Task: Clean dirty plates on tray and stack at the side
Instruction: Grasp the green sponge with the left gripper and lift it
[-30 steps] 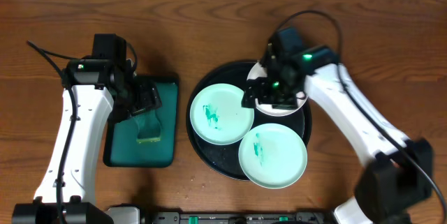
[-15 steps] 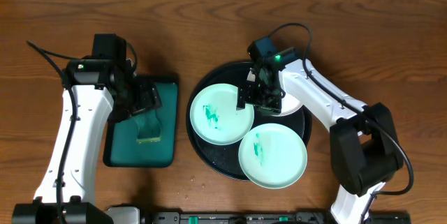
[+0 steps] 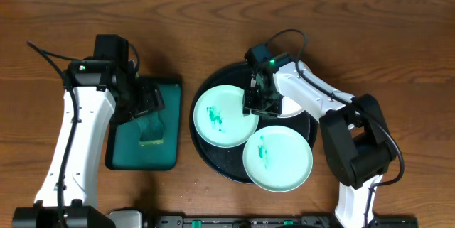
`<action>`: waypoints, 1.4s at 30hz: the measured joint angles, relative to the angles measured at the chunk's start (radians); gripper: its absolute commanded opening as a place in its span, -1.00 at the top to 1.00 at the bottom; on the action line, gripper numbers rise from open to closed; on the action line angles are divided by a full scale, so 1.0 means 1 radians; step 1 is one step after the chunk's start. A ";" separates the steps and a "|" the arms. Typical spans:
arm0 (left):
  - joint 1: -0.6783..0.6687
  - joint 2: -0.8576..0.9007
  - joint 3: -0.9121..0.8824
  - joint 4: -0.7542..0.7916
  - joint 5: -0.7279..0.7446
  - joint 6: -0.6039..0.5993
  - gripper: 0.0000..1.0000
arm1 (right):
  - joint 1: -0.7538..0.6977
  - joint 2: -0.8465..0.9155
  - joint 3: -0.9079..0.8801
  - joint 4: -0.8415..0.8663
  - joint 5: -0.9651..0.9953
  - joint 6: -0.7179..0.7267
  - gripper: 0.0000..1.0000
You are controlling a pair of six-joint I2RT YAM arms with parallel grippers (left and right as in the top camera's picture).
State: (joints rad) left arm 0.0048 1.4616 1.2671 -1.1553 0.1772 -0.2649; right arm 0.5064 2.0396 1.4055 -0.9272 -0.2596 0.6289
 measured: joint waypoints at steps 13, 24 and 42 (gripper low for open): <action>0.000 0.000 0.000 0.000 0.000 0.000 -0.66 | 0.000 0.000 -0.032 0.029 0.029 0.003 0.42; 0.000 0.000 0.000 0.000 0.000 0.000 -0.66 | -0.003 -0.026 -0.080 0.073 0.026 -0.010 0.98; 0.000 0.000 -0.026 0.065 -0.143 0.003 0.86 | -0.003 -0.035 -0.098 0.090 0.025 -0.071 0.97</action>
State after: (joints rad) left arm 0.0048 1.4620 1.2411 -1.0904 0.0341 -0.2619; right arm 0.5034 2.0041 1.3079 -0.8368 -0.2344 0.5579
